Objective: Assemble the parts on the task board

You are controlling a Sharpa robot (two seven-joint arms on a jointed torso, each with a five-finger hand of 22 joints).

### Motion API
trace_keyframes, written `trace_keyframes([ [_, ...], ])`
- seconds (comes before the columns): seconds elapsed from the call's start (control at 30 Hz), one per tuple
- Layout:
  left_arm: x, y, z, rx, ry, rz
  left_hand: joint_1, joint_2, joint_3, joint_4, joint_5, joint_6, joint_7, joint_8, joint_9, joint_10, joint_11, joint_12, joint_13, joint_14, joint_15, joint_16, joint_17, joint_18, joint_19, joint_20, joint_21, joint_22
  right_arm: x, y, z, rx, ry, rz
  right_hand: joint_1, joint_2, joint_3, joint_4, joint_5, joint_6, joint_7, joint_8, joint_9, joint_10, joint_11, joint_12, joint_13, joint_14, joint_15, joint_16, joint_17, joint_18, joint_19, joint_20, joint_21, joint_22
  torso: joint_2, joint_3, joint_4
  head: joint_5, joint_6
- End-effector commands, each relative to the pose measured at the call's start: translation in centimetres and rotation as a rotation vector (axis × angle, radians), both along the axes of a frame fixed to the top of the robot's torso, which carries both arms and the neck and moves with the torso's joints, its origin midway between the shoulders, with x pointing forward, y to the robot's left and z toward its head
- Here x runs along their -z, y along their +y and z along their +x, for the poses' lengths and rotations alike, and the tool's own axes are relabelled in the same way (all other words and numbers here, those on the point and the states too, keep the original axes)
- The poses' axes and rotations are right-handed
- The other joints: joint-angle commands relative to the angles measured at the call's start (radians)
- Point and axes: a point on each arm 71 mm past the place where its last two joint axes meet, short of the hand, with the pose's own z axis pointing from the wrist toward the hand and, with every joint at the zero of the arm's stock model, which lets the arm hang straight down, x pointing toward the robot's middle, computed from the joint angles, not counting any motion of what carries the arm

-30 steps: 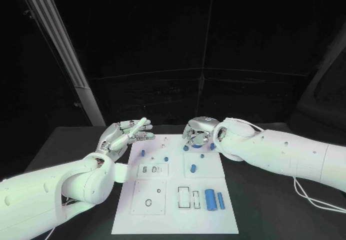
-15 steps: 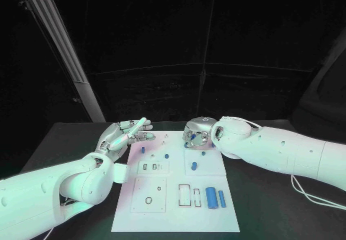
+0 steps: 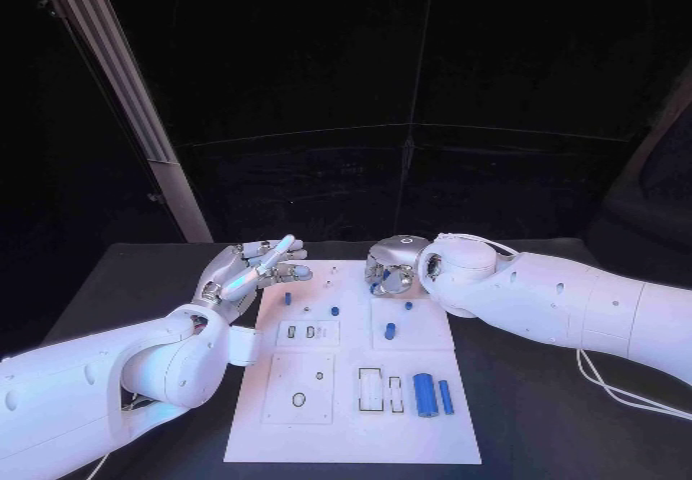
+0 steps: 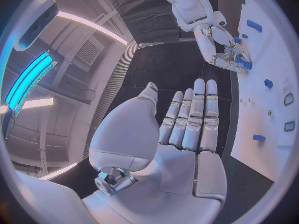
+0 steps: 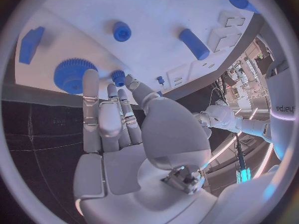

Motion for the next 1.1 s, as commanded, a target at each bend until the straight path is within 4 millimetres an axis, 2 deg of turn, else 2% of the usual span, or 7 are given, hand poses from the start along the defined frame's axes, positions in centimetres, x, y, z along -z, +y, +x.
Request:
trace_keyframes([
  [0.03,-0.12,-0.15,-0.03,0.017,-0.004,-0.008,0.005,0.003,-0.006,-0.001,0.002,0.007,0.002,-0.005,-0.001,0.006,-0.001,-0.003,-0.001,0.005,0.004,-0.007,0.001,0.013,0.008,-0.001,-0.005,-0.001,-0.04,0.15,0.1,-0.003,0.001,-0.025,0.005,0.007,0.011,0.001,-0.006,0.005,-0.002,0.0,0.001,0.001,-0.001,-0.002,0.001,0.026,0.007,0.008,0.006,0.005,-0.007,0.002,0.009,0.004,0.002,0.0007,0.0005,0.001,-0.003],
  [0.17,-0.13,-0.14,-0.06,0.018,-0.004,-0.008,0.006,0.003,-0.006,-0.001,0.002,0.007,0.002,-0.006,-0.001,0.006,-0.001,-0.003,-0.001,0.005,0.004,-0.007,0.002,0.013,0.008,-0.001,-0.005,-0.001,0.08,0.22,0.17,-0.001,0.01,-0.035,0.007,0.011,0.027,0.002,-0.011,0.008,-0.002,0.0,0.001,0.004,-0.002,-0.002,0.001,0.024,0.007,0.015,0.014,0.005,-0.01,0.002,0.02,0.013,0.004,0.0013,0.0019,0.002,-0.006],
  [0.4,-0.15,-0.09,-0.06,0.019,-0.003,-0.008,0.006,0.003,-0.006,-0.001,0.002,0.007,0.002,-0.006,-0.001,0.006,-0.001,-0.003,-0.001,0.005,0.004,-0.007,0.002,0.013,0.008,-0.001,-0.005,-0.001,0.23,0.21,0.27,0.001,0.018,-0.055,0.013,0.016,0.055,0.002,-0.013,0.02,-0.003,0.002,0.002,0.023,-0.006,0.0,0.002,0.022,0.004,0.028,0.028,0.003,-0.01,0.001,0.042,0.034,0.004,0.0017,0.0002,0.007,-0.012],
  [0.67,-0.1,-0.04,0.01,0.02,0.001,-0.007,0.011,0.009,-0.006,-0.005,0.002,0.008,0.002,-0.009,-0.002,0.006,-0.001,-0.009,-0.001,0.006,0.004,-0.012,0.002,0.012,0.009,-0.001,-0.007,-0.003,0.15,0.13,0.4,0.008,-0.003,-0.059,0.02,0.012,0.085,0.0,-0.025,0.033,-0.004,0.004,0.003,0.039,-0.009,0.001,0.003,0.021,0.001,0.039,0.041,0.001,-0.011,0.001,0.064,0.055,0.005,0.0022,0.0009,0.004,-0.015],
  [1.1,-0.04,0.05,0.05,0.022,0.007,-0.005,0.013,0.011,-0.008,-0.006,0.001,0.008,0.002,-0.013,-0.003,0.003,0.0,-0.014,-0.002,0.005,0.005,-0.016,0.003,0.012,0.008,0.0,-0.009,-0.005,0.13,0.07,0.41,0.01,-0.009,-0.063,0.019,0.004,0.098,0.0,-0.032,0.038,-0.005,0.003,0.002,0.045,-0.009,0.0,0.002,0.019,0.001,0.044,0.044,0.0,-0.013,0.001,0.076,0.064,0.006,0.0019,0.0006,0.006,-0.017],
])
